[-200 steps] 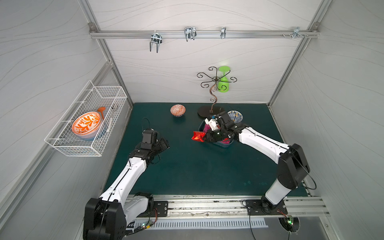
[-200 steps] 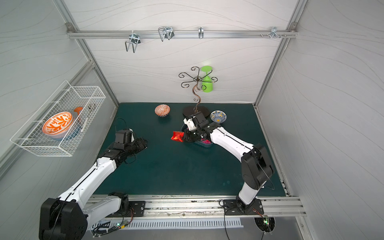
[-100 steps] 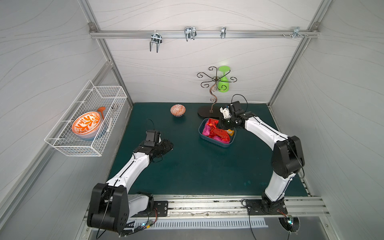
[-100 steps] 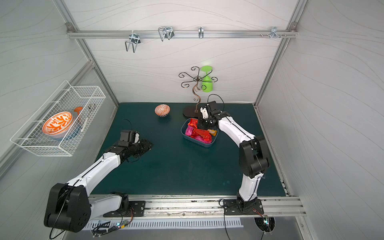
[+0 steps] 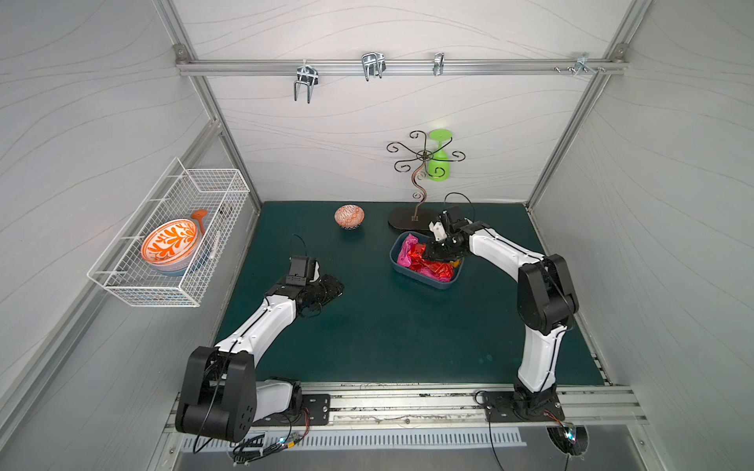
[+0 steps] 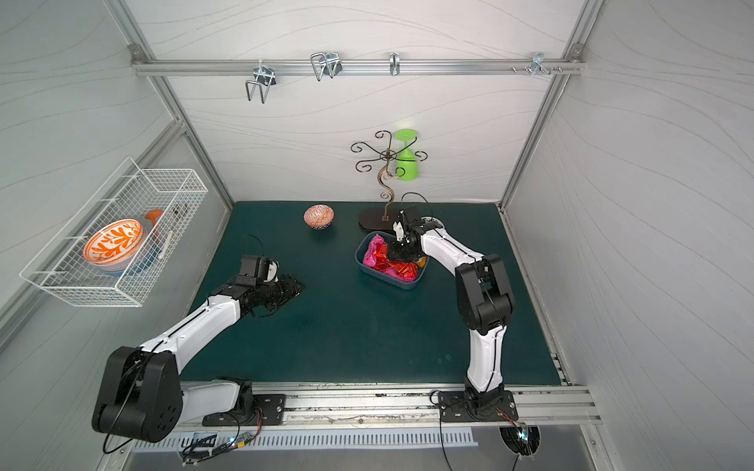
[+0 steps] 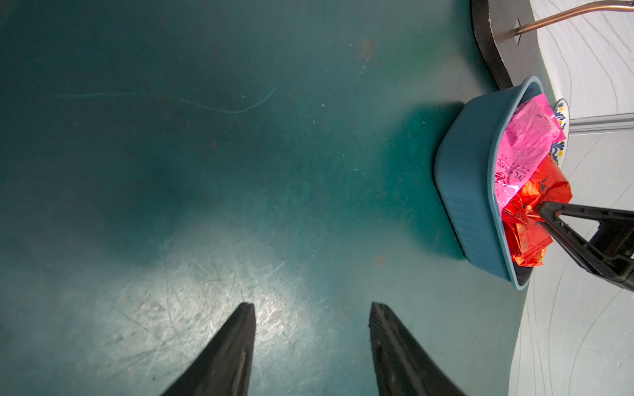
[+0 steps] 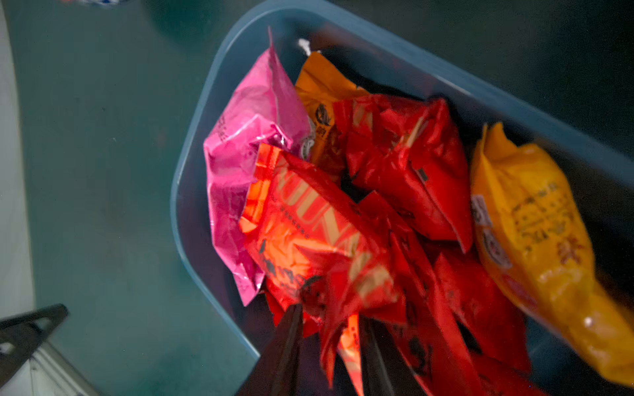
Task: Put the tea bags into the storage box
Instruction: Place the tea bag in the storage box, then reset both arms
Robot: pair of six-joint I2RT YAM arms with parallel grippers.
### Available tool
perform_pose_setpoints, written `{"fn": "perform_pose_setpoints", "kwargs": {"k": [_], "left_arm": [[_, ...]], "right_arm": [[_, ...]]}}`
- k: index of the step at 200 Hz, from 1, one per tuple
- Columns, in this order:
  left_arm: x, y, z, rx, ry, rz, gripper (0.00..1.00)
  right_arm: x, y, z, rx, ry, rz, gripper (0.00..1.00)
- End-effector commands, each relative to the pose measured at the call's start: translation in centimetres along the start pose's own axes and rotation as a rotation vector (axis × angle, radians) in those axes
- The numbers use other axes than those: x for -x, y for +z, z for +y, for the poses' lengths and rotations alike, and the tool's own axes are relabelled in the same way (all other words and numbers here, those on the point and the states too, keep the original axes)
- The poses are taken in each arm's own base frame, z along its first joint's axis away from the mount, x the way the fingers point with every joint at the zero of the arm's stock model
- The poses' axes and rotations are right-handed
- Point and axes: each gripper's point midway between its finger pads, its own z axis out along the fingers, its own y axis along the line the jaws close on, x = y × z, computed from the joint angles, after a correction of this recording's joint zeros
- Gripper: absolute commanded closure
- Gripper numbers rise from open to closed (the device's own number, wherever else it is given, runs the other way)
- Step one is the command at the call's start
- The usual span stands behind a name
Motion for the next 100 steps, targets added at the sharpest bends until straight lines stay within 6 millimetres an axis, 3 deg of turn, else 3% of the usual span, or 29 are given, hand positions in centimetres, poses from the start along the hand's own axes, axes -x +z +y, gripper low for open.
{"fn": "perform_pose_setpoints", "kwargs": {"k": [1, 18, 40, 65, 100], "left_arm": [[1.1, -0.3, -0.8, -0.014, 0.031, -0.04, 0.42], [2.0, -1.0, -1.0, 0.005, 0.062, -0.07, 0.42], [4.1, -2.6, -1.3, 0.06, 0.153, -0.154, 0.41], [7.0, -4.3, -2.0, 0.13, 0.309, -0.259, 0.4], [11.0, -4.7, -1.3, 0.243, 0.527, -0.479, 0.41]], "right_arm": [[1.6, -4.1, 1.4, 0.03, -0.036, -0.122, 0.51], [2.2, -6.9, 0.8, 0.005, -0.041, -0.211, 0.47], [2.6, -10.6, -1.5, -0.056, -0.031, -0.343, 0.46], [1.9, -13.0, -5.9, -0.194, -0.074, -0.466, 0.47], [-2.1, -14.0, -13.6, -0.425, -0.122, -0.642, 0.49]]}}
